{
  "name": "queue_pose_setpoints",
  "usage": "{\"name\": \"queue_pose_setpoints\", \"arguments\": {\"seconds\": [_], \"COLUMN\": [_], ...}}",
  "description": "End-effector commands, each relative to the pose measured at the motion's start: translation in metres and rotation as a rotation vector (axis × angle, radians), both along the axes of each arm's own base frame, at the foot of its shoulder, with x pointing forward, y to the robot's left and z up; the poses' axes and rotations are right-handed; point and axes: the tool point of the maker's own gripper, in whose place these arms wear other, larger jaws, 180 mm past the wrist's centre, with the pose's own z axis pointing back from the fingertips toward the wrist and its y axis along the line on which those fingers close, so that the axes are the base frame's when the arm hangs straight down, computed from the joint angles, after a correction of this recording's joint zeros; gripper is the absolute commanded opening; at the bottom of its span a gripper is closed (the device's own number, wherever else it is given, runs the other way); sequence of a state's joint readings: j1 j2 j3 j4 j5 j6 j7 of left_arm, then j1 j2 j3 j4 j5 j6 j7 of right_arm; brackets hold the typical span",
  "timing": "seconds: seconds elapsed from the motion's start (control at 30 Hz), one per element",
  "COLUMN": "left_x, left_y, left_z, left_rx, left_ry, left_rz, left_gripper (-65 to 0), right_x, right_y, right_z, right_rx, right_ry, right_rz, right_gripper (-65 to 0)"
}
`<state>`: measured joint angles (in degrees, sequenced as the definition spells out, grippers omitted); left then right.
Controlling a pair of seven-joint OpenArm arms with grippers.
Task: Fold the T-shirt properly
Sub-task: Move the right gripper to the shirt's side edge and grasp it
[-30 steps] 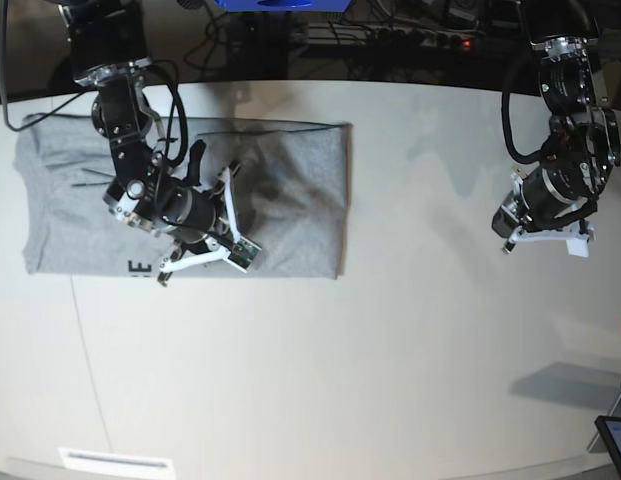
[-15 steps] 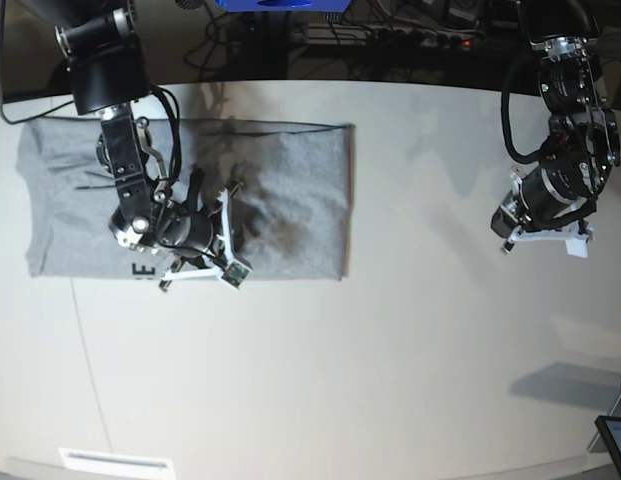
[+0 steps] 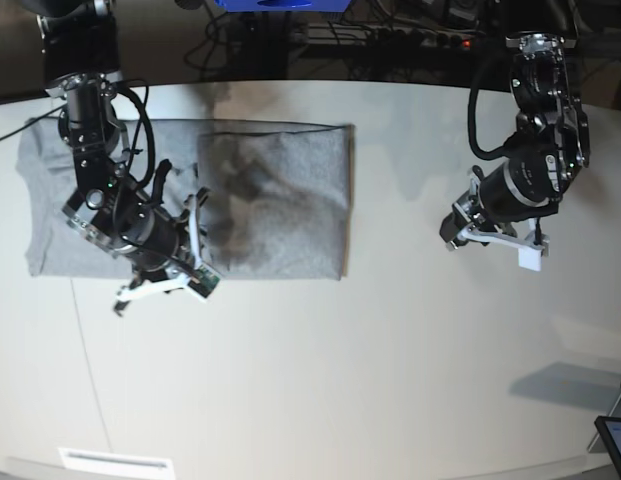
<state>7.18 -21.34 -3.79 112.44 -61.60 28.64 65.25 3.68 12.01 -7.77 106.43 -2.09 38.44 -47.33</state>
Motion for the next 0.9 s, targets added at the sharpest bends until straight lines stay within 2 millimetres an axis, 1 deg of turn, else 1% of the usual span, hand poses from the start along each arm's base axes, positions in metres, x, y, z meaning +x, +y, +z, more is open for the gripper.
{"name": "queue_pose_setpoints", "arguments": {"seconds": [0.0,0.07,0.1,0.17,0.27,0.33,0.37,0.43,0.5,0.53,0.63,0.7,0.77,0.8,0.87], "left_x": [0.008,0.008,0.009,0.008,0.009,0.007,0.005,0.002,-0.001,0.000,-0.012,-0.012,-0.010,-0.010,-0.010], "left_y": [-0.002,-0.008,-0.006,0.000,-0.004,-0.007,-0.005,-0.002,-0.004,-0.006,-0.013,-0.016,-0.016,-0.015,-0.014], "left_z": [0.011,0.006,0.005,-0.002,-0.012,-0.018,-0.025,-0.038,-0.054,-0.058,-0.076,-0.077,-0.076,-0.076,-0.076], "left_rx": [-0.001,-0.013,0.010,0.089,0.208,0.260,0.284,0.305,0.300,0.300,0.291,0.292,0.298,0.298,0.300], "left_ry": [-0.041,-0.030,-0.028,-0.017,-0.001,0.011,0.029,0.067,0.117,0.130,0.213,0.222,0.218,0.216,0.217], "left_rz": [-0.008,-0.015,-0.013,-0.009,-0.046,-0.070,-0.075,-0.076,-0.089,-0.096,-0.138,-0.152,-0.157,-0.155,-0.154], "left_gripper": [-65.0,-65.0,-65.0,-65.0,-65.0,-65.0,-65.0,-65.0,-65.0,-65.0,-65.0,-65.0,-65.0,-65.0,-65.0], "right_x": [0.012,0.010,0.006,0.001,-0.012,-0.022,-0.027,-0.036,-0.046,-0.049,-0.060,-0.066,-0.073,-0.075,-0.084], "right_y": [-0.022,-0.056,-0.073,-0.105,-0.161,-0.190,-0.202,-0.222,-0.235,-0.238,-0.243,-0.242,-0.247,-0.248,-0.255], "right_z": [0.017,0.013,0.010,0.008,0.011,0.013,0.015,0.016,0.010,0.006,-0.008,-0.014,-0.017,-0.018,-0.018], "right_rx": [-0.005,-0.016,-0.022,-0.032,-0.041,-0.041,-0.040,-0.044,-0.048,-0.050,-0.068,-0.071,-0.065,-0.056,-0.059], "right_ry": [-0.053,-0.031,-0.013,0.002,0.005,0.000,-0.003,-0.006,0.017,0.029,0.096,0.130,0.152,0.160,0.174], "right_rz": [-0.071,-0.185,-0.237,-0.335,-0.504,-0.591,-0.631,-0.688,-0.729,-0.738,-0.764,-0.776,-0.811,-0.824,-0.842], "right_gripper": [-64.9,-64.9,-64.9,-65.0,-65.0,-65.0,-65.0,-65.0,-65.0,-65.0,-64.9,-64.7,-64.4,-63.3,-56.9]}}
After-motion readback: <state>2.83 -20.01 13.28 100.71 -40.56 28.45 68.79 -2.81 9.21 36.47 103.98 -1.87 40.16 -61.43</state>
